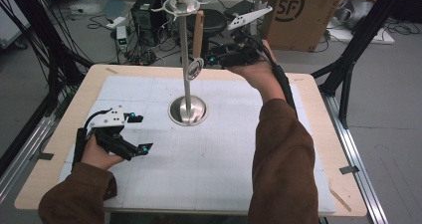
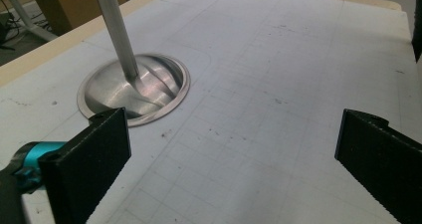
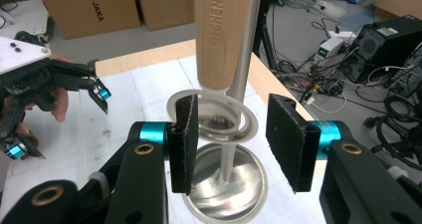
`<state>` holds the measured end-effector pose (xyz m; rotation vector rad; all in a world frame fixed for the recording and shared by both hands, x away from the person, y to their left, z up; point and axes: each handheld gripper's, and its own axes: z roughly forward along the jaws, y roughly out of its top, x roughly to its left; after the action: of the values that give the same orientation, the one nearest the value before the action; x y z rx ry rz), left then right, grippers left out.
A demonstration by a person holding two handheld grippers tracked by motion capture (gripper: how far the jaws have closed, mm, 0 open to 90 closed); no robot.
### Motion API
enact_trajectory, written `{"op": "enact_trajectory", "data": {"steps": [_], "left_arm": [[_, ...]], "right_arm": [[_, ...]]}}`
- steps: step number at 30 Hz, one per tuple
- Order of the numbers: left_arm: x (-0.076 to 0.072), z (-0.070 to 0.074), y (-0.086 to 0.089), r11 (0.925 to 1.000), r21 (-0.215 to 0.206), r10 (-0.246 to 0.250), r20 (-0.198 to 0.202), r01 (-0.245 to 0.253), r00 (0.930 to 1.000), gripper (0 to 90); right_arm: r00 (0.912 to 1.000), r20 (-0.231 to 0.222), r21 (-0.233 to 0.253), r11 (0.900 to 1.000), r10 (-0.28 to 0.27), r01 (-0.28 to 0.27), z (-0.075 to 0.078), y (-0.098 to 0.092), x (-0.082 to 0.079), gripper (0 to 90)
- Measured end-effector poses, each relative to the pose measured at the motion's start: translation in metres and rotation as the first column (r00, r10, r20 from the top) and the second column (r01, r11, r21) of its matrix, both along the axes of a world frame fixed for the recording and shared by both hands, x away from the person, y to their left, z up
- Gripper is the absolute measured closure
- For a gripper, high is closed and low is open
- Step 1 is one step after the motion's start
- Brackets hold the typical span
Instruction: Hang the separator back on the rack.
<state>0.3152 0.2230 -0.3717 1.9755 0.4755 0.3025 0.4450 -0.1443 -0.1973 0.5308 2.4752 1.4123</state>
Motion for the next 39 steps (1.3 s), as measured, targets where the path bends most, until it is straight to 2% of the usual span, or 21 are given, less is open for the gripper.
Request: {"op": "enact_trajectory", "data": {"steps": [2, 7, 11, 18, 29, 32, 33, 39], "left_arm": [[0.000, 0.000, 0.000, 1.0000, 0.001, 0.001, 0.000, -0.001, 1.0000, 1.7], [0.000, 0.000, -0.001, 1.0000, 0.003, 0.001, 0.000, -0.001, 1.0000, 1.6], [-0.001, -0.001, -0.003, 1.0000, 0.005, 0.000, -0.001, 0.000, 1.0000, 1.7], [-0.001, 0.000, -0.002, 0.9999, 0.010, -0.003, -0.003, 0.003, 1.0000, 1.6], [-0.001, -0.001, -0.004, 0.9999, 0.016, -0.004, -0.005, 0.004, 1.0000, 1.6], [-0.001, -0.001, -0.005, 0.9997, 0.021, -0.009, -0.006, 0.009, 0.9999, 1.6], [-0.001, -0.001, -0.005, 0.9997, 0.020, -0.011, -0.006, 0.011, 0.9999, 1.6], [-0.001, -0.001, -0.004, 0.9999, 0.013, -0.005, -0.008, 0.005, 1.0000, 1.6]], "right_arm": [[1.0000, -0.007, -0.005, 1.000, -0.002, 0.002, 0.001, -0.001, -0.003, 55.3], [0.9999, 0.010, -0.010, 1.000, 0.008, -0.008, 0.004, -0.002, -0.010, 52.0], [0.9995, 0.026, -0.034, 0.999, 0.020, -0.019, 0.005, -0.002, -0.016, 50.8], [0.9996, 0.017, -0.060, 0.998, 0.021, -0.020, 0.003, -0.007, -0.024, 48.4], [0.9996, 0.025, -0.037, 0.999, 0.010, -0.009, 0.000, -0.020, -0.034, 45.3], [0.9997, 0.022, -0.033, 0.999, 0.007, -0.006, -0.003, -0.022, -0.037, 43.0], [1.0000, 0.005, -0.034, 0.999, 0.005, -0.005, -0.003, -0.022, -0.039, 42.4], [0.9996, 0.015, -0.023, 0.999, 0.023, -0.022, -0.009, -0.026, -0.048, 41.7]]}}
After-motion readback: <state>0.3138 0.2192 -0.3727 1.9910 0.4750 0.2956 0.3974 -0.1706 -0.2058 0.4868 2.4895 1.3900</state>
